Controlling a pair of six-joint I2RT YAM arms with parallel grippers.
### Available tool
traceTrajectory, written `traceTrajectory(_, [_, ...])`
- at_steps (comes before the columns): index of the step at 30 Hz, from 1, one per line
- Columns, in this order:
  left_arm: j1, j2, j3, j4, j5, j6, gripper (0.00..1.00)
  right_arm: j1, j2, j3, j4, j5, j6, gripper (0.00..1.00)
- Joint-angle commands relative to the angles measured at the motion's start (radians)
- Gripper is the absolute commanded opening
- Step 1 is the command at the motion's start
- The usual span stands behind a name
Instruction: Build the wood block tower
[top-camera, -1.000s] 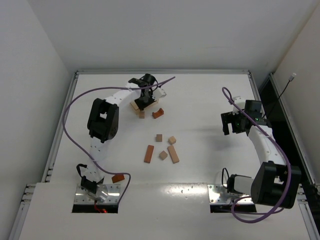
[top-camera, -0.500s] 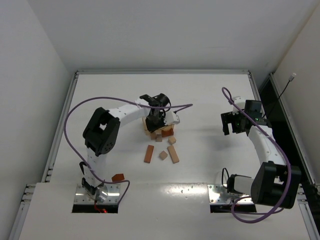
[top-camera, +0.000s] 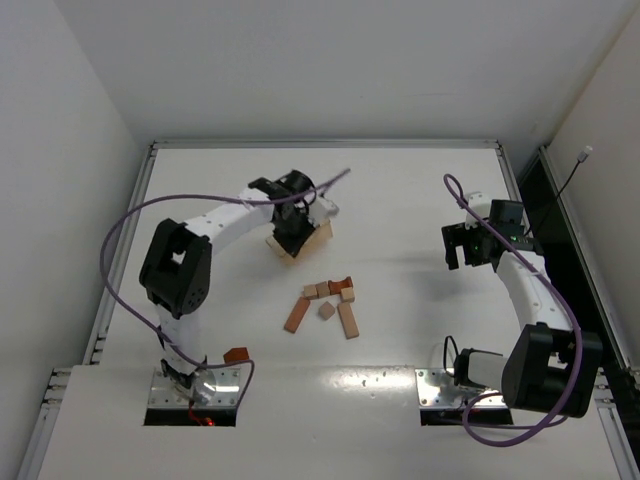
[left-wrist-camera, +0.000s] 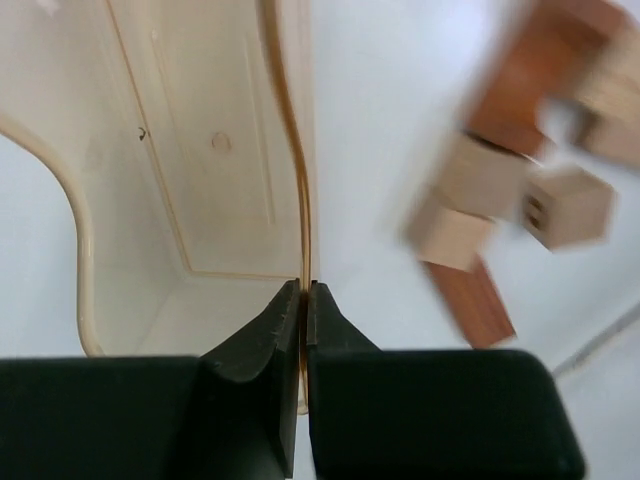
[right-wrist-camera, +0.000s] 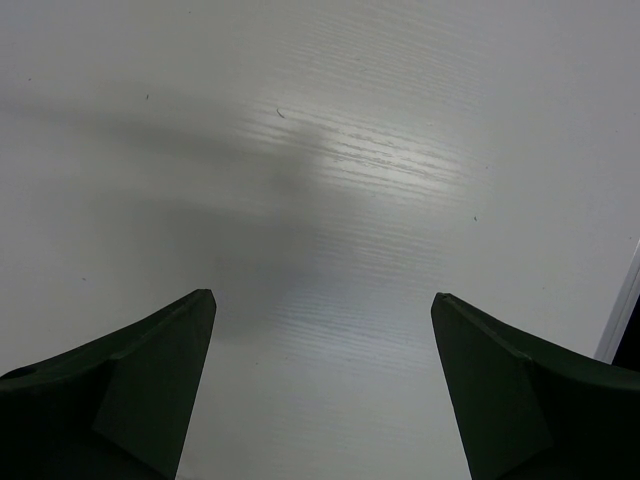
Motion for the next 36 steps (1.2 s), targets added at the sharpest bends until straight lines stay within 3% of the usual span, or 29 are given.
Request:
traceTrajectory(1, [0.134,-0.013,0.148,0.102,-0.145,-0.335,0.0,-0.003,-0.007,0.047,0.03,-0.012,0.006,0.86])
traceTrajectory(3, [0.209,0.021,0.245,0.053,-0.207,-0.431,0.0,-0.003,-0.006,0.056,0.03,-0.012,0.026,0.86])
traceTrajectory(7, [0.369,0.021,0.235,0.11,-0.207,-0.543,0.0,0.006,0.003,0.076,0.03,-0.023,0.037,0.87])
traceTrajectory(15, [0.603,0.206,0.392,0.01,-0.115,-0.43,0.0,0.006,0.055,0.138,0.012,-0.067,0.046,0.87])
traceTrajectory(22, [0.67,0.312,0.518,-0.045,-0.198,-0.344,0.0,0.006,0.087,0.161,0.003,-0.109,0.009,0.87])
traceTrajectory(27, [0.679,0.323,0.505,-0.045,-0.253,-0.324,0.0,0.006,0.107,0.17,0.003,-0.12,0.0,0.87])
traceTrajectory(36, [0.697,0.314,0.417,-0.036,-0.263,-0.324,0.3,0.016,0.116,0.179,0.003,-0.12,0.0,0.87])
